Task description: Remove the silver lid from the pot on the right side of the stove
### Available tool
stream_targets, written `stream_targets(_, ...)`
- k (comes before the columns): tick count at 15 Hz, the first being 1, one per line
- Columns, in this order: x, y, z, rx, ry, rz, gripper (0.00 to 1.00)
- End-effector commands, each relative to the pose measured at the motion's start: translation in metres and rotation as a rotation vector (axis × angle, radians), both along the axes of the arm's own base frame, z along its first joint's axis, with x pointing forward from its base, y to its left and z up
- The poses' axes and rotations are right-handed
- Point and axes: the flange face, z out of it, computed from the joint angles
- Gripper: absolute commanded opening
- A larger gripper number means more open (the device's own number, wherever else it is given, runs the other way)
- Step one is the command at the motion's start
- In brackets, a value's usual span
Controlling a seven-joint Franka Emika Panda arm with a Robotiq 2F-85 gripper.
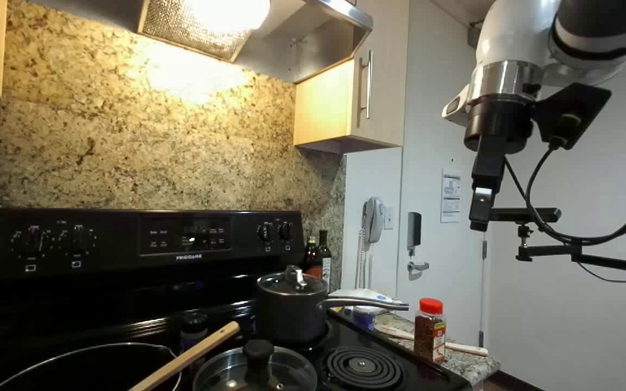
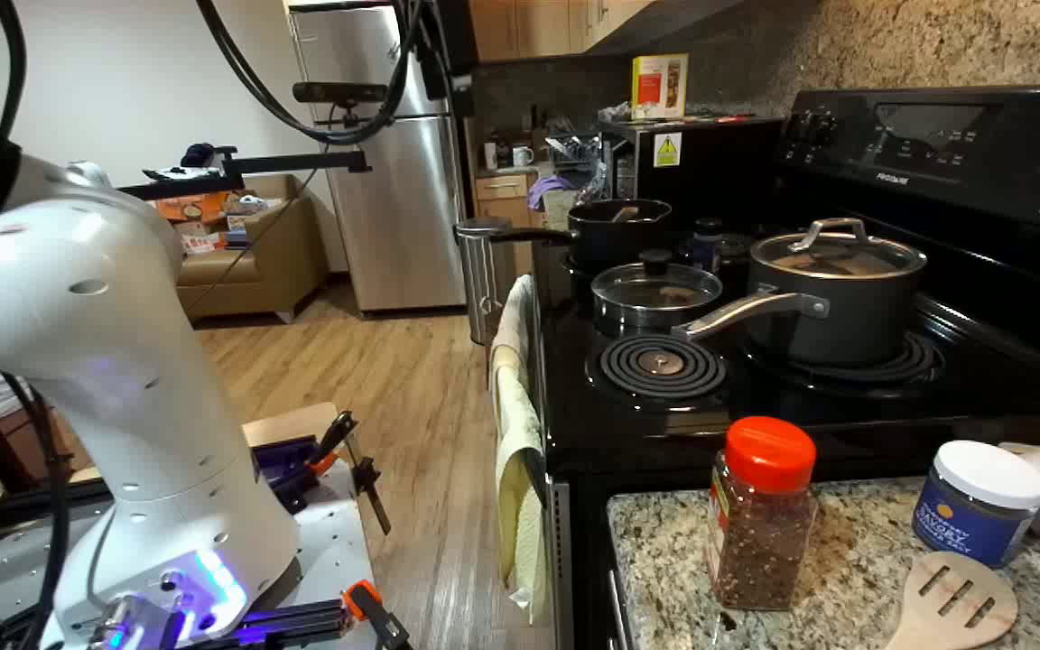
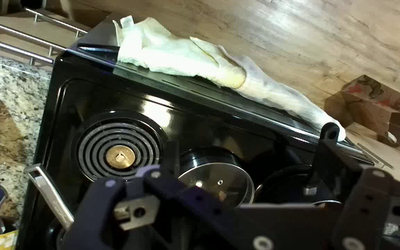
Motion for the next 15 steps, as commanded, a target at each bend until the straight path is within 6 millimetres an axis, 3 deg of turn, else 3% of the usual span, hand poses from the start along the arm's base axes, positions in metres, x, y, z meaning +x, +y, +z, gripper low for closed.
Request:
stream_targets(1,0.0,0.0,0.0,0.0,0.001,0.0,1.0)
stream_targets(7,0.005,0.006,-0.005,0.005,-0.021,-0.055,1.0)
stream_targets(9,0.019,0.014,-0.003,0.011,-0.039,-0.086,1.0)
stream_targets(15,0.094,0.033,0.01,-0.055,-0.051,-0.173,1.0)
